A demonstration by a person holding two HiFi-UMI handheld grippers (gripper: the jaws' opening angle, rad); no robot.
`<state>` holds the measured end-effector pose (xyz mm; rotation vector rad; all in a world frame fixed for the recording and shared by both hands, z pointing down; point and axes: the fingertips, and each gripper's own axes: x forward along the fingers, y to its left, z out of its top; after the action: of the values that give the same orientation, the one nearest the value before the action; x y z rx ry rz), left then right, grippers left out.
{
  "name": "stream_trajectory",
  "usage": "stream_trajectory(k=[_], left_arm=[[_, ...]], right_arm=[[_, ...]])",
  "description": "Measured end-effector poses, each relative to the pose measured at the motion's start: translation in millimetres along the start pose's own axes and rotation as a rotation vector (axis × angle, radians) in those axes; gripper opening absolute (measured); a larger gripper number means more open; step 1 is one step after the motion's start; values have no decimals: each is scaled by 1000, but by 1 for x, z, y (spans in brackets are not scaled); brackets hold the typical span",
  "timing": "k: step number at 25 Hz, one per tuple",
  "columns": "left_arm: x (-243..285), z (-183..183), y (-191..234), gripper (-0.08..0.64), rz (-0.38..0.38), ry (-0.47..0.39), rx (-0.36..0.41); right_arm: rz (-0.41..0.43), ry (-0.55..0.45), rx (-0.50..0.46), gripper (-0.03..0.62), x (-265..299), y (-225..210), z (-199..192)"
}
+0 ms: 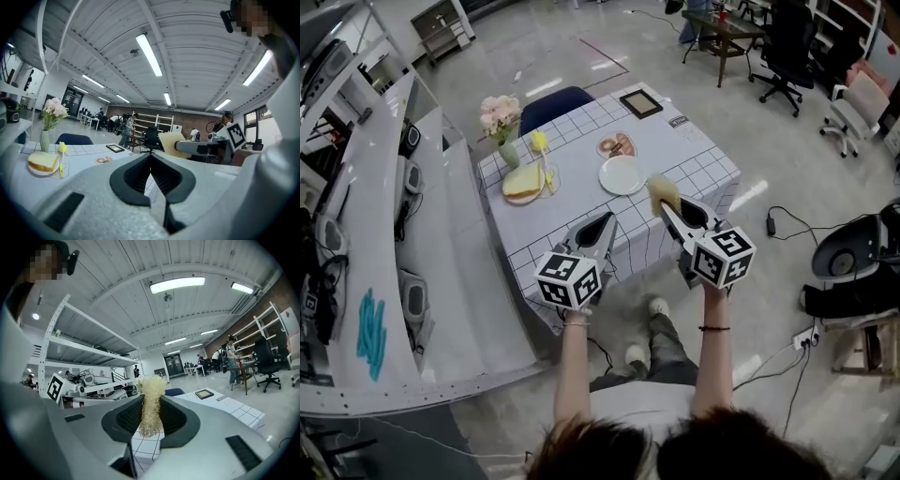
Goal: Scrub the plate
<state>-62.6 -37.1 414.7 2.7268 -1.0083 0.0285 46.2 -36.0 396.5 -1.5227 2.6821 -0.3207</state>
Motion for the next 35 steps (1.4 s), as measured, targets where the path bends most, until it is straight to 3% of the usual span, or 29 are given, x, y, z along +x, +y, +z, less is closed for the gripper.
stream_trajectory(k=[15, 35], left_arm=[[69, 7, 66, 11, 107, 3, -56], [107, -6, 110, 11, 278, 11, -129]], right_arm=[[117, 88, -24, 84, 92, -59, 10], [299, 231, -38, 84, 167, -95, -5]])
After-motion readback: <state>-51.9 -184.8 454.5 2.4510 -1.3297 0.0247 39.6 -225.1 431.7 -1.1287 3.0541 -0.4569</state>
